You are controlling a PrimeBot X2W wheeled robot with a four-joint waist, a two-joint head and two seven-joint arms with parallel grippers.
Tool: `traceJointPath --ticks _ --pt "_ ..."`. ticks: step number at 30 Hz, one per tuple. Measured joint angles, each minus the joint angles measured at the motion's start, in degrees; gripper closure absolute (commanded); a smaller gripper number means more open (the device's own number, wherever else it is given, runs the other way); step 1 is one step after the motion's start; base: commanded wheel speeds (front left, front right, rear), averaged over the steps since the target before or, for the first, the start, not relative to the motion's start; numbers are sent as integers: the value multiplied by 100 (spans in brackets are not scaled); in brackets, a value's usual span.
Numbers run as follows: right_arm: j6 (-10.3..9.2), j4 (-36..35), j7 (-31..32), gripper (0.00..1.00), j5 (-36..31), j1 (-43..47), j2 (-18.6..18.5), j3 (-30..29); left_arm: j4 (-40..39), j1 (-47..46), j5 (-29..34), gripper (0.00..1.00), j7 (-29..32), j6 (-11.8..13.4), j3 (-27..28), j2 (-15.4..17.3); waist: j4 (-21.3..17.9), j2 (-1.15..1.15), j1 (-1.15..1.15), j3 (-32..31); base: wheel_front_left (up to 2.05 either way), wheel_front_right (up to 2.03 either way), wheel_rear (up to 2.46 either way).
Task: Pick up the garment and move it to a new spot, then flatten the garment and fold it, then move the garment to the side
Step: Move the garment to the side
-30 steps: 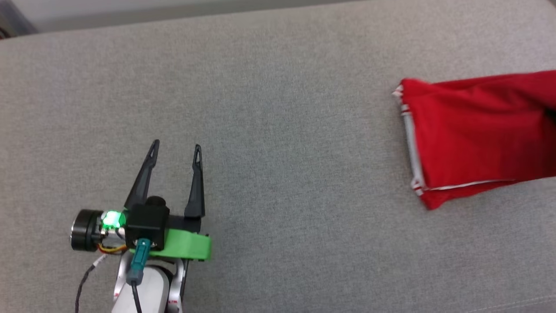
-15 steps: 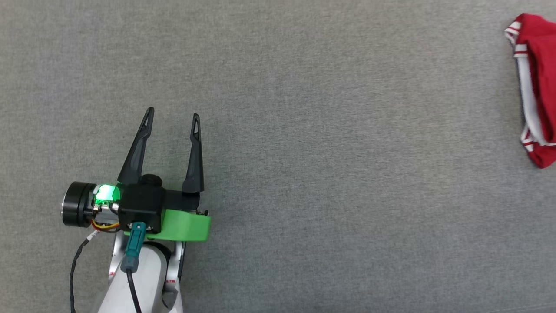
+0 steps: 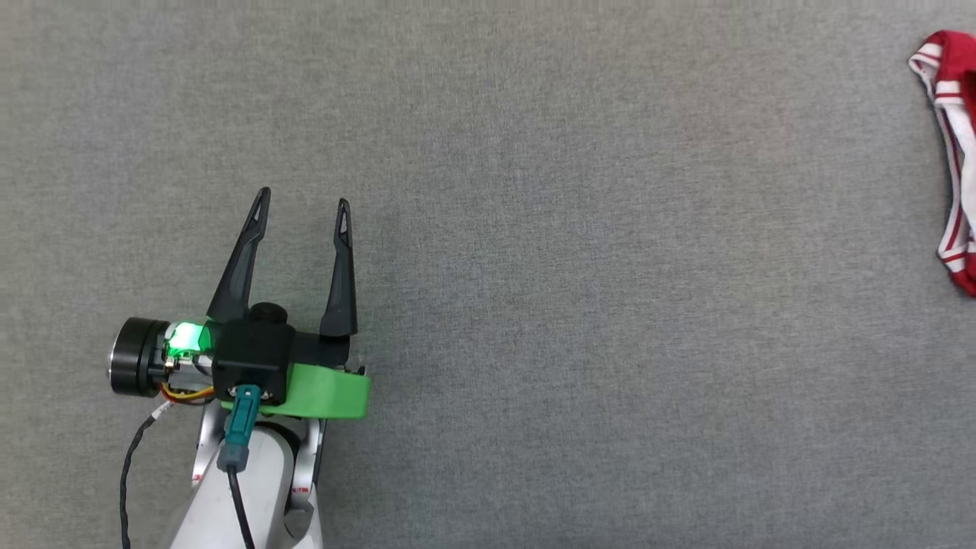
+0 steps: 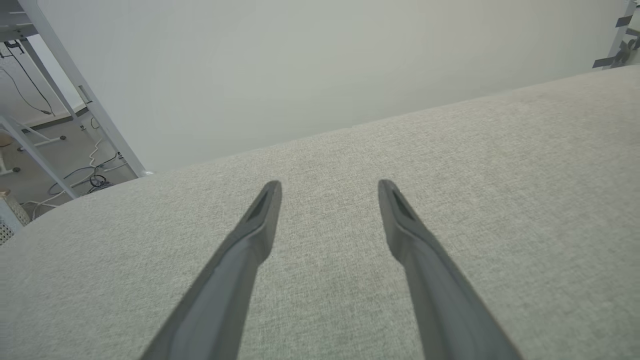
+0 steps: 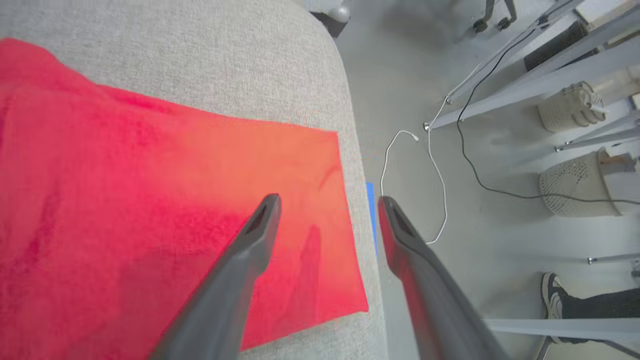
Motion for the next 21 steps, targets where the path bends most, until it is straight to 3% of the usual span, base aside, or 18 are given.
traceJointPath --ticks 6,12,16,21 --pt "0 -556 -1055 0 -383 162 225 -401 60 287 -77 0 0 71 41 -3 1 0 0 -456 0 0 0" --pt "0 -1599 -1926 0 -880 636 802 -909 110 675 -172 0 0 115 113 -24 20 0 -1 -960 0 0 0" --pt "0 -2349 -2327 0 -1303 1065 1443 -1163 155 797 -203 0 0 124 148 -73 77 0 -1 -1271 0 0 0" --pt "0 -3250 -2758 0 -1594 1789 2583 -1134 240 945 -214 0 0 104 168 -144 266 0 -1 -1671 0 0 0"
